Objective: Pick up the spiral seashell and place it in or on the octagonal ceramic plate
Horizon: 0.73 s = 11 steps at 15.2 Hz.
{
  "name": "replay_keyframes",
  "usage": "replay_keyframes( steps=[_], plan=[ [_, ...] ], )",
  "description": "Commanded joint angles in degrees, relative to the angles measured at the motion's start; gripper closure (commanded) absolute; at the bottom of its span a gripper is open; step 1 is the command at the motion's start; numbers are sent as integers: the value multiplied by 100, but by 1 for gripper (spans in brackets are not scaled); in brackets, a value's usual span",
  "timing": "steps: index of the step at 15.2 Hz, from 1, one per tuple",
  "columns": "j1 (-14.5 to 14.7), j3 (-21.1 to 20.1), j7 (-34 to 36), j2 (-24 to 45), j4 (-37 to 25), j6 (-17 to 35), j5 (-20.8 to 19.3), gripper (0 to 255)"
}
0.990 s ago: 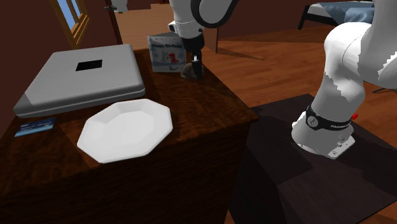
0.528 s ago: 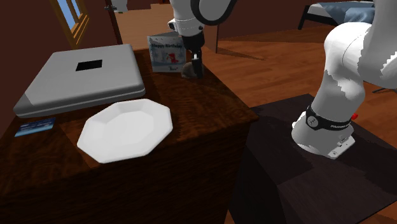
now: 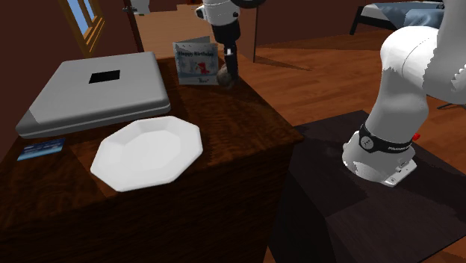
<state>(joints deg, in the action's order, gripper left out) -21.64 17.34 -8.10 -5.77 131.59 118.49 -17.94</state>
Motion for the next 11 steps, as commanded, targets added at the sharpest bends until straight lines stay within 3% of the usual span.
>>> replay_keyframes(
  steps=[1,7,11],
  plan=[
    [9,-16,-11,-87,-66,-155,2,255],
    [25,-50,-84,-291,-329,-614,16,255],
    [295,-355,356,-57,-609,-785,221,255]
  ],
)
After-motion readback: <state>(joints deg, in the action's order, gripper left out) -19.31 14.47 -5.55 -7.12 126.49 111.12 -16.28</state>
